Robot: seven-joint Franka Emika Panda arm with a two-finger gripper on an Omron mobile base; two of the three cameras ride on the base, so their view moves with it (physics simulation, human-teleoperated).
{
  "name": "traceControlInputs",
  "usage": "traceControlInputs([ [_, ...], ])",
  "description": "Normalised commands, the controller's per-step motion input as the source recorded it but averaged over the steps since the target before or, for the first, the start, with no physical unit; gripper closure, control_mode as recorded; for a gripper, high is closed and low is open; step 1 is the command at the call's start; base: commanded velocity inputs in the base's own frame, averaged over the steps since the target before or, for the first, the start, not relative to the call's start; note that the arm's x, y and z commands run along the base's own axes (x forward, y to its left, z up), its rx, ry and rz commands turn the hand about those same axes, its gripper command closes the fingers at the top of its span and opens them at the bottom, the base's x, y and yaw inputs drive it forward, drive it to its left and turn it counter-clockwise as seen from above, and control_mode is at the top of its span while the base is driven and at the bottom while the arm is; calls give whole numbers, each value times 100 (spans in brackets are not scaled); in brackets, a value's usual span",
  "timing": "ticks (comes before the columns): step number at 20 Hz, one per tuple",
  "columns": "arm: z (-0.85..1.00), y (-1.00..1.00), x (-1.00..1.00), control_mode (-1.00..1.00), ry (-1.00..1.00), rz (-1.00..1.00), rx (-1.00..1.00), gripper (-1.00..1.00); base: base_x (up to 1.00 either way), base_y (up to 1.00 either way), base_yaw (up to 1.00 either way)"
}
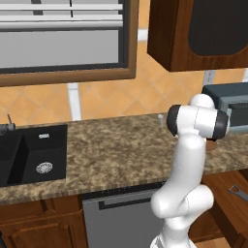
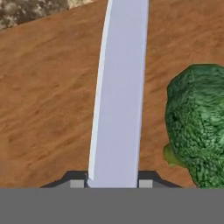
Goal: Place the appropriate cutting tool for cutting the broccoli skin on the cutting board.
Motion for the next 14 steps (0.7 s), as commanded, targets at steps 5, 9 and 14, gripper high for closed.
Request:
traceControlInputs([
  [5,-6,0,10,-100,0,0,0,-100,0,0,0],
  [9,23,13,-35,-100,0,-3,0,-100,0,0,0],
  [14,70,32,-81,-100,-5,-1,0,-100,0,0,0],
])
